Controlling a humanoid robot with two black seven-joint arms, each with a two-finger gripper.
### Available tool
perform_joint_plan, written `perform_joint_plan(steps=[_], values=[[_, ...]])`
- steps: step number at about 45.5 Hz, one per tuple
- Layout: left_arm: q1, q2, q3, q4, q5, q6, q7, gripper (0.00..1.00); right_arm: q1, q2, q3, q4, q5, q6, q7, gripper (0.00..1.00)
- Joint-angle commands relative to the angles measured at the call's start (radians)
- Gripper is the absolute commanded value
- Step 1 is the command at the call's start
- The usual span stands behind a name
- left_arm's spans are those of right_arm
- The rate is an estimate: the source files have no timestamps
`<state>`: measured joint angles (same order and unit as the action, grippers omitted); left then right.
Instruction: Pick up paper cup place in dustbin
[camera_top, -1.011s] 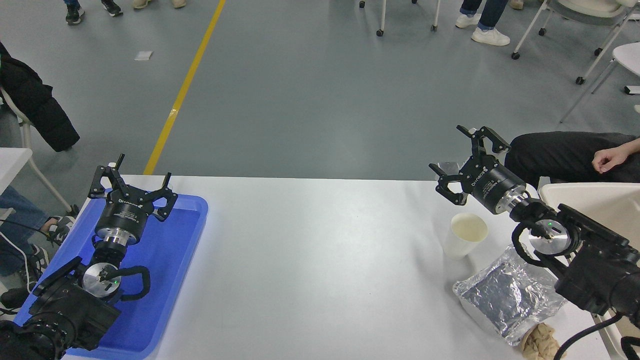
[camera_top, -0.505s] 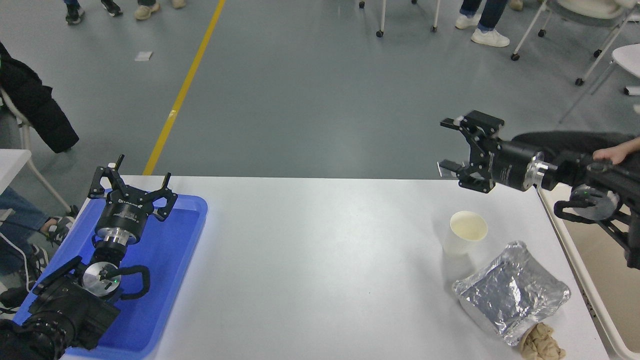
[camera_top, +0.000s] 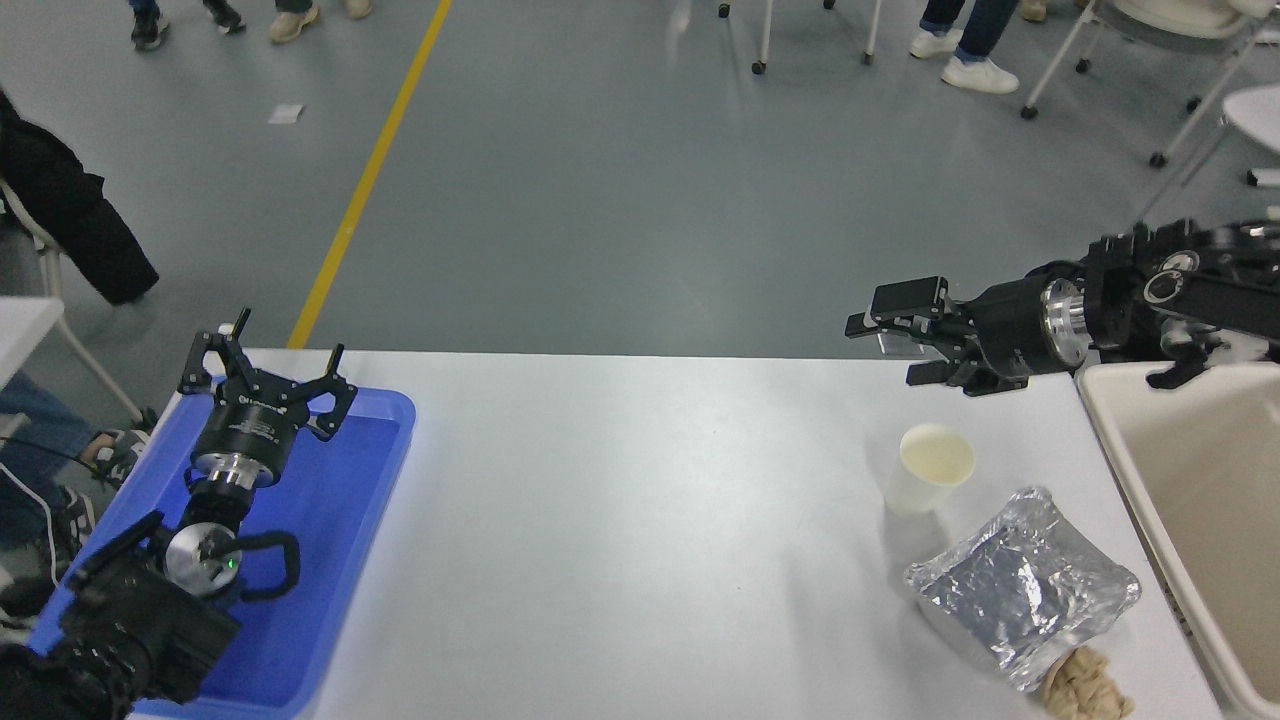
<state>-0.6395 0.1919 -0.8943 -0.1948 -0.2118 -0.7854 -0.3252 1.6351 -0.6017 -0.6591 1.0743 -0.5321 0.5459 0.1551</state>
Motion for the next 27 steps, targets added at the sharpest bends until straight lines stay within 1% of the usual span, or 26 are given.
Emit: perform_joint_plan(steps=[1,9,15,17,22,27], values=[[0.0,0.0,0.0,0.0,0.0,0.0,0.0,1.0,0.189,0.062,-0.223,0.041,-0.118,0.066,-0.009,1.0],[0.0,0.0,0.0,0.0,0.0,0.0,0.0,1.0,0.33,0.129,-0.364,0.099,-0.123,0.112,-0.009,1.0],[0.001,0.0,0.0,0.0,0.0,0.0,0.0,1.0,0.439,0.171,-0.436,0.188,-0.088,0.18,-0.009,1.0],[0.0,0.0,0.0,0.0,0.0,0.0,0.0,1.0,0.463,0.187,-0.462,0.214,-0.053,0.189,-0.009,1.0],[0.0,0.0,0.0,0.0,0.0,0.0,0.0,1.0,0.525,0.243,-0.522,0.257,0.092,0.201,-0.009,1.0],[0.0,0.0,0.0,0.0,0.0,0.0,0.0,1.0,0.595,0.279,-0.545,0.303,0.193,0.239,-0.008,1.0]])
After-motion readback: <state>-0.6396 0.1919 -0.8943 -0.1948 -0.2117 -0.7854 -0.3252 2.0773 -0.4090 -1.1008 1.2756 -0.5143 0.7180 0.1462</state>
